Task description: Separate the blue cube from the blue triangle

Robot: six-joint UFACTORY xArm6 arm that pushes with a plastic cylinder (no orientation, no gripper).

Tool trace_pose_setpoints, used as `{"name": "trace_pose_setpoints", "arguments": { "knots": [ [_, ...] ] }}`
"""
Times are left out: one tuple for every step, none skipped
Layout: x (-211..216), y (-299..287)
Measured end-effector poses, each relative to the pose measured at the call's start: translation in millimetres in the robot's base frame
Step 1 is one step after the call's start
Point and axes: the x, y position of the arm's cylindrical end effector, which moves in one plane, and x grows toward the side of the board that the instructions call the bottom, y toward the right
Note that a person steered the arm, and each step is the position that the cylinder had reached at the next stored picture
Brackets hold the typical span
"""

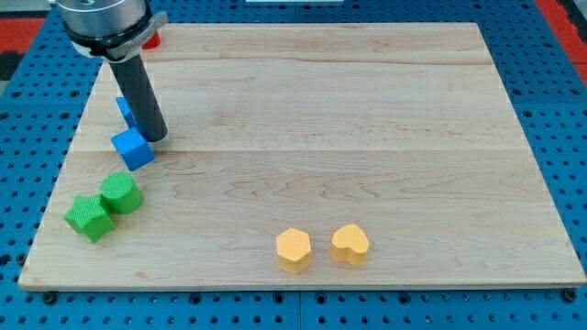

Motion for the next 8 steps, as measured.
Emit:
{"name": "trace_pose_setpoints", "arguments": {
  "knots": [
    [-10.4, -24.4],
    [-10.7, -53.2],
    [-10.7, -70.9],
    [8.2, -73.8],
    [25.8, -12.8],
    [25.8, 57.2],
    [25.8, 82.0],
    [25.8, 38.8]
  ]
}}
